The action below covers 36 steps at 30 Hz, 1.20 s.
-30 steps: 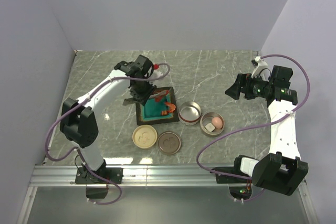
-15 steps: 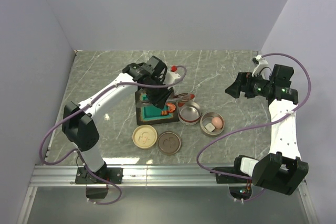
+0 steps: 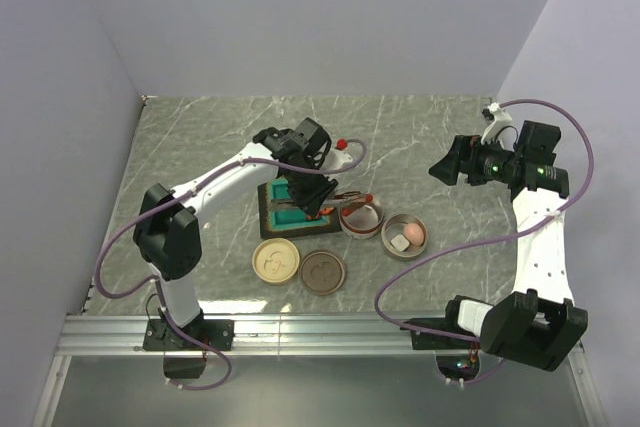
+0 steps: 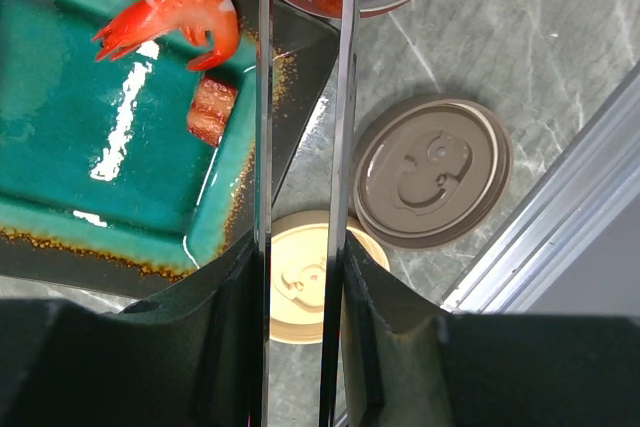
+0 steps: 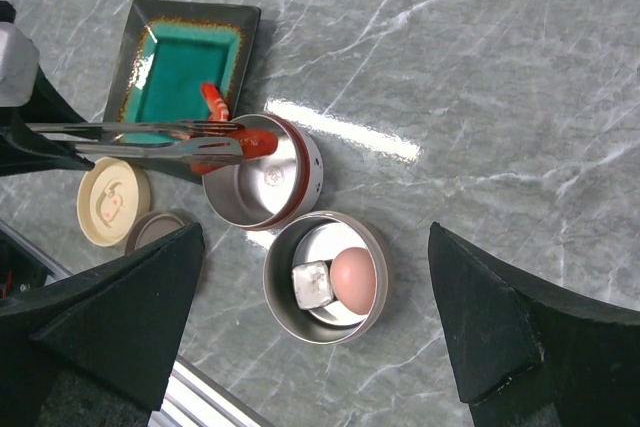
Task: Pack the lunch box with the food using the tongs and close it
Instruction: Place the food into the lunch box
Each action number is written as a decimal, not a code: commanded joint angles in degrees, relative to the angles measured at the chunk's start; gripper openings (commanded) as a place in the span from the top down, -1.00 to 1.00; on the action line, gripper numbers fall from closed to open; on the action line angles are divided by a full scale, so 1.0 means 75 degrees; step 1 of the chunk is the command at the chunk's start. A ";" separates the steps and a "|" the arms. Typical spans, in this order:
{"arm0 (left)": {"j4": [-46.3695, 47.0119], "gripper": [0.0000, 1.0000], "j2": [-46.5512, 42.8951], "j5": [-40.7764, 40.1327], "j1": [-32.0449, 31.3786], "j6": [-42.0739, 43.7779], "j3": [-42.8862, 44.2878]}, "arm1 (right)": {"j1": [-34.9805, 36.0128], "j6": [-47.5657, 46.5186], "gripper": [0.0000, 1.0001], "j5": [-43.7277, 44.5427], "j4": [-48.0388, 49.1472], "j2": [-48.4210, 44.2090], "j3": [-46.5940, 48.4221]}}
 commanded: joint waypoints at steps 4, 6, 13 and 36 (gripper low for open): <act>0.0172 0.33 0.0062 -0.0078 -0.0048 0.0085 0.0181 | -0.0049 -0.0064 -0.99 -0.0052 0.0042 -0.0019 0.0400; 0.0137 0.16 0.0016 -0.0124 -0.0048 0.0132 0.0204 | -0.0049 -0.0064 -0.99 -0.0063 0.0065 -0.0007 0.0377; 0.0008 -0.04 -0.0324 -0.0230 -0.0037 0.0190 0.0368 | -0.0049 -0.0088 -0.99 -0.0052 0.0077 -0.0007 0.0341; -0.0543 -0.17 -0.1859 -0.0148 0.1463 0.2088 -0.1495 | -0.0049 -0.0428 -0.99 -0.0028 -0.0181 0.0075 0.0388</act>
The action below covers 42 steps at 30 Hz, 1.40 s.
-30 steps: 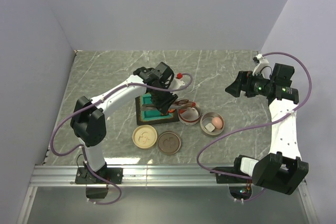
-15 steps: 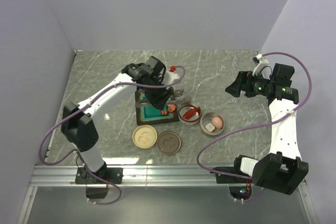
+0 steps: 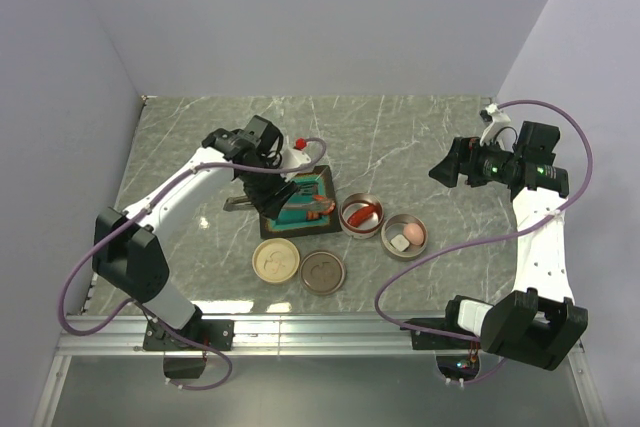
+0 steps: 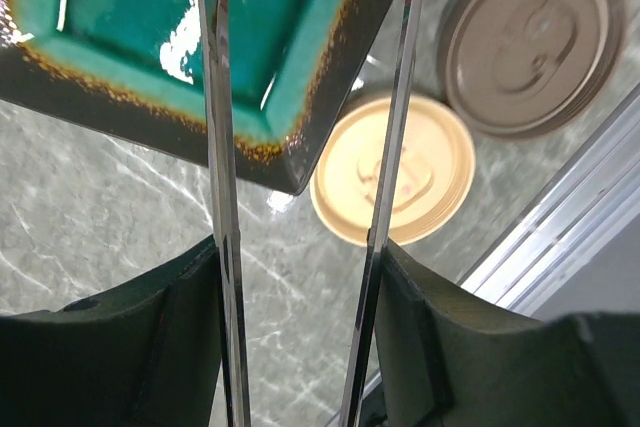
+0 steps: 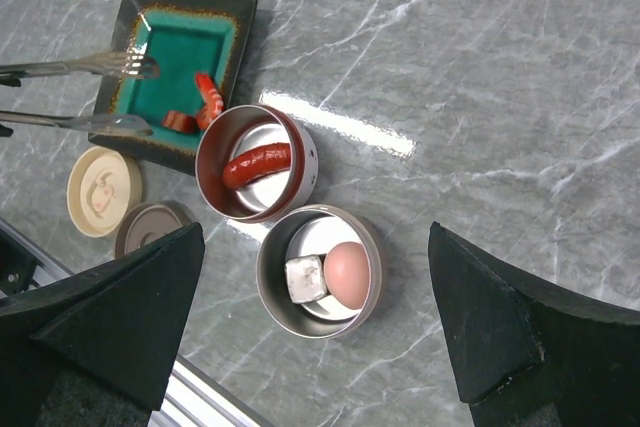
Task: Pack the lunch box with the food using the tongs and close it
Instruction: Pick up the food using the clamp
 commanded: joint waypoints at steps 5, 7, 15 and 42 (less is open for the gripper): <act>0.0181 -0.17 -0.0029 -0.0301 0.0012 0.0708 -0.0389 | -0.0049 -0.0191 -0.99 0.0001 -0.0097 -0.0007 0.0362; 0.0192 -0.17 0.0018 -0.0324 0.0012 0.0778 -0.0436 | -0.0049 -0.0227 -0.99 0.0024 -0.0132 -0.0007 0.0374; 0.0720 -0.13 0.0147 -0.0769 0.0036 0.0989 -0.1057 | -0.0049 -0.0262 -0.99 0.0024 -0.0120 0.0052 0.0374; -0.0393 0.49 -0.0111 0.0049 -0.0069 0.0439 0.0559 | -0.0049 -0.0087 -1.00 -0.0104 0.0055 0.0122 0.0280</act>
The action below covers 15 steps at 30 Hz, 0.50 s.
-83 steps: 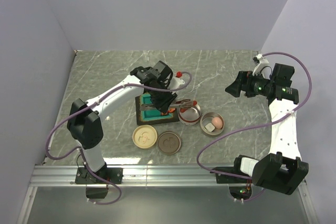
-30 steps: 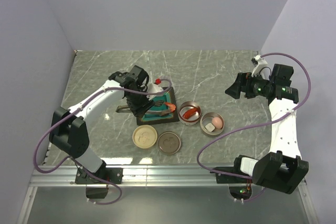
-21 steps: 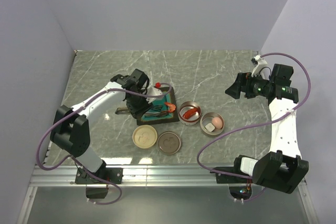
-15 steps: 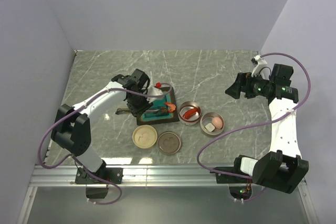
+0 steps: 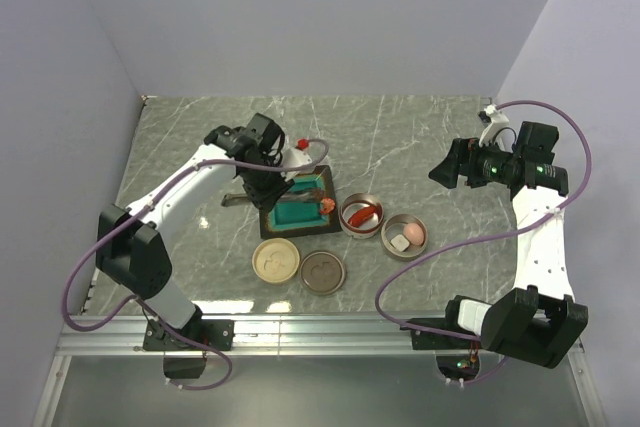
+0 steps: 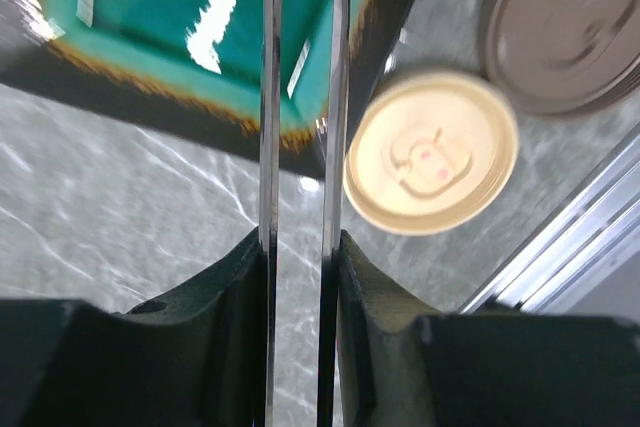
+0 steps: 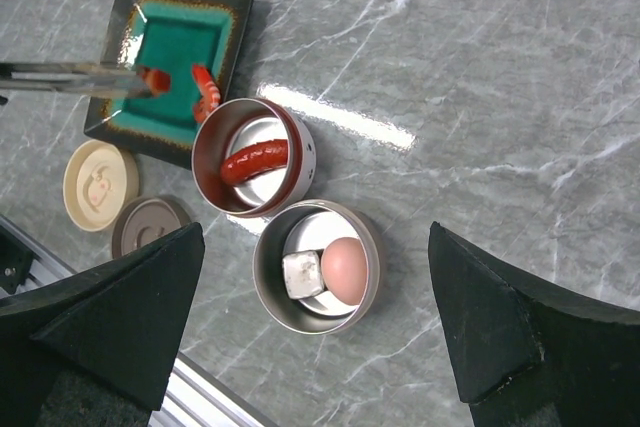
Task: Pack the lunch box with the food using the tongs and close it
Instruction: Pick up the food using the clamp, then place the food into the lunch box
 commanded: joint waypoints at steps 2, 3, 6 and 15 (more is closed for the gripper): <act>-0.0239 0.50 -0.0192 0.0631 -0.0192 -0.0371 0.0881 | -0.0061 0.0191 -0.99 -0.0087 0.0242 0.0000 0.0256; -0.0181 0.49 -0.0157 0.0666 -0.0320 -0.0418 0.0940 | -0.0049 0.0203 -0.99 -0.0063 0.0266 -0.0047 0.0245; -0.0005 0.46 0.0066 0.0783 -0.0520 -0.0618 0.1209 | -0.0049 0.0366 -0.99 -0.0005 0.0371 -0.0047 0.0303; 0.0183 0.39 0.1038 0.0783 -0.0919 -0.0689 0.1737 | -0.0037 0.0671 -1.00 0.0159 0.0348 0.0105 0.0584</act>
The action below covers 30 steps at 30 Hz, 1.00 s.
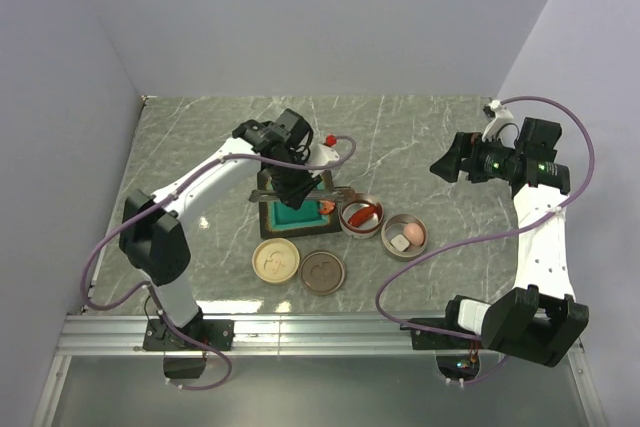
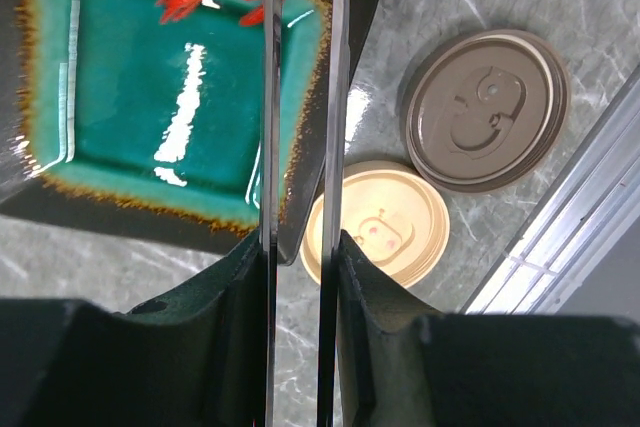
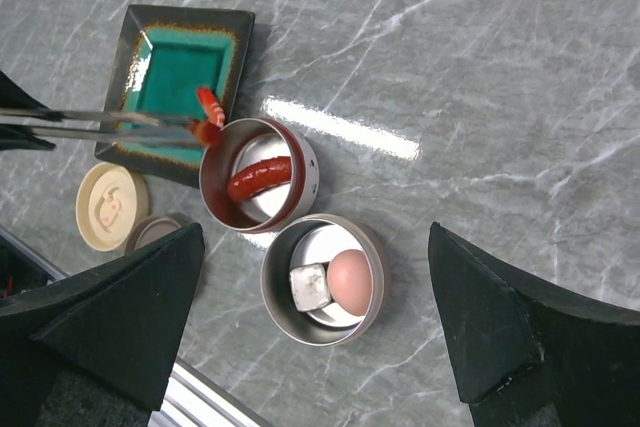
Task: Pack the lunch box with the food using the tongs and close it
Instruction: Place the food into the lunch box
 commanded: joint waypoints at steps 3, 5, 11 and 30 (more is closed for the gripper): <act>0.0125 0.39 0.0281 0.0127 -0.0153 -0.0097 0.0350 | -0.0037 0.0205 -0.99 0.0107 0.0234 0.0076 0.0398; 0.0148 0.34 0.0329 0.0093 -0.0200 -0.0108 0.0350 | -0.0049 0.0229 -0.99 0.0107 0.0246 0.0088 0.0375; 0.0218 0.13 0.0411 0.0104 -0.0341 -0.0120 0.0315 | -0.0037 0.0205 -0.99 0.0142 0.0258 0.0170 0.0363; 0.0043 -0.20 -0.0315 -0.0177 0.0971 0.0896 -0.0235 | -0.0049 -0.0205 -1.00 0.0306 0.0059 0.0228 0.0351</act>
